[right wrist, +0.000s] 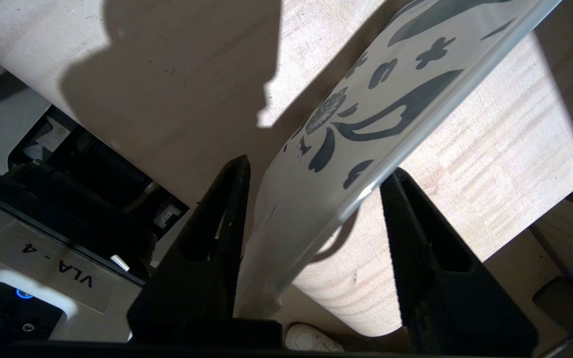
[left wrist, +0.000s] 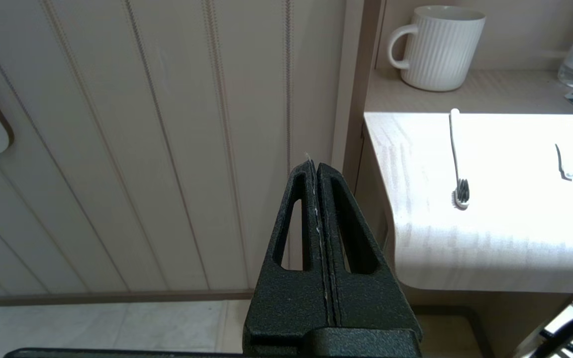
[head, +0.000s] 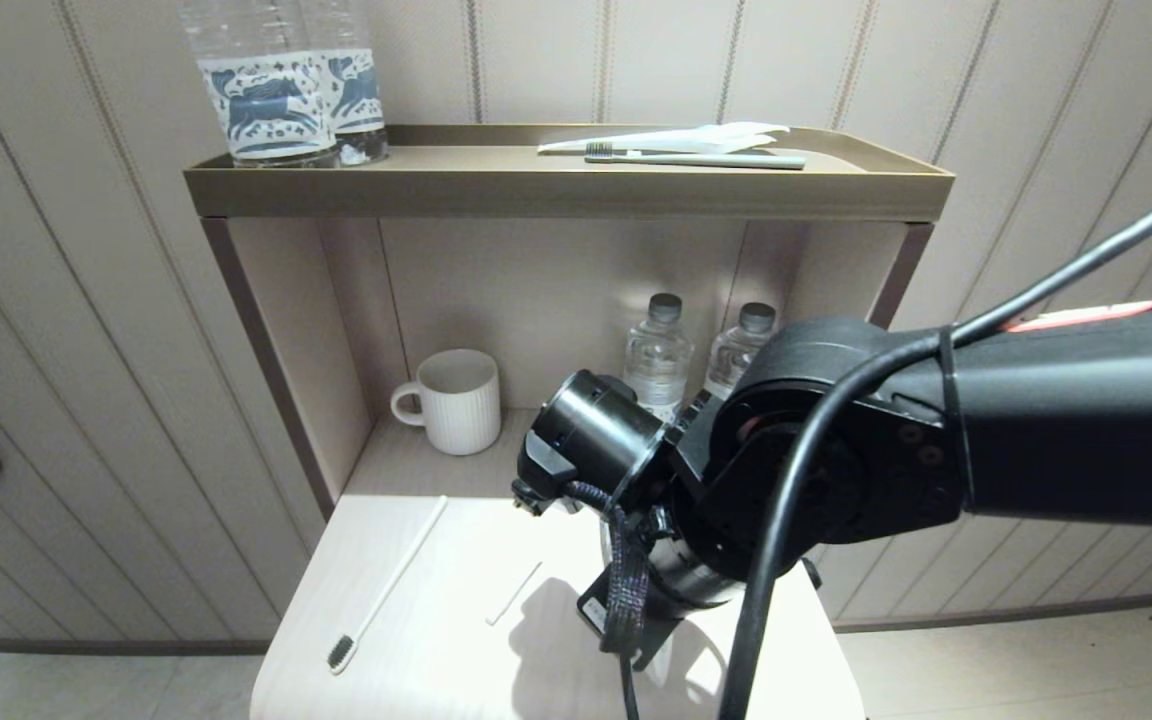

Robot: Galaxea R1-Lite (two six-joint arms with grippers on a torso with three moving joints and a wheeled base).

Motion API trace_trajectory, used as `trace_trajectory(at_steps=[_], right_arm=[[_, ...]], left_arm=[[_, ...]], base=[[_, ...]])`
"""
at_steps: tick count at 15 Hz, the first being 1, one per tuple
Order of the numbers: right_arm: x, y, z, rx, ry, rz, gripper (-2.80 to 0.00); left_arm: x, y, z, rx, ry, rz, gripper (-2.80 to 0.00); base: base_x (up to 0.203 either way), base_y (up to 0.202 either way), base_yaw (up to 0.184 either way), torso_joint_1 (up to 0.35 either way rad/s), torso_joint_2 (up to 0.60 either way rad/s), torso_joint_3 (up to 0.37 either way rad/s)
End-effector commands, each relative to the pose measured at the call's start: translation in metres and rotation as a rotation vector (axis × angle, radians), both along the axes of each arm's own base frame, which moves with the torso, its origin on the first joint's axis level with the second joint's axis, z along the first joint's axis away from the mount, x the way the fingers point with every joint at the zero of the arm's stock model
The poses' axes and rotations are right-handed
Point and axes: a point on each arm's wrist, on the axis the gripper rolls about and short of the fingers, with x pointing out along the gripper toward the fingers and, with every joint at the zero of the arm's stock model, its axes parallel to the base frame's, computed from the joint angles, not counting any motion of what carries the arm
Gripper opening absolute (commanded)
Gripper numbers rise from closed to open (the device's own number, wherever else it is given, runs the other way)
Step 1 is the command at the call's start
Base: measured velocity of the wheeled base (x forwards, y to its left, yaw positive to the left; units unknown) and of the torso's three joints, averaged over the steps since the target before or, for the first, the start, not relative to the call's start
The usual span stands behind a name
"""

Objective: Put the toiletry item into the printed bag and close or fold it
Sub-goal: Pick up the storage bag

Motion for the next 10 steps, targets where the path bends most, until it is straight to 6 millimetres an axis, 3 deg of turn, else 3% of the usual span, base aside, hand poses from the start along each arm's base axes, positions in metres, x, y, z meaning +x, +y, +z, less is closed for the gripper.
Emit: trace_trajectory(at_steps=[1, 5, 10], right_arm=[[-0.001, -0.001, 0.001, -0.003, 0.000, 0.000, -2.80], [0.000, -0.015, 0.012, 0.017, -0.018, -0.029, -2.80], [-0.012, -0.057, 0.043, 0.074, -0.061, -0.075, -2.80]], left_arm=[[0.000, 0.000, 0.000, 0.000, -0.001, 0.000, -2.80], [0.000, 0.000, 0.000, 0.000, -0.003, 0.000, -2.80], [0.000, 0.000, 0.000, -0.001, -0.003, 0.000, -2.80]], base=[[0.000, 0.000, 0.000, 0.000, 0.00, 0.000], [0.000, 0.000, 0.000, 0.000, 0.00, 0.000], [0.000, 0.000, 0.000, 0.000, 0.00, 0.000]])
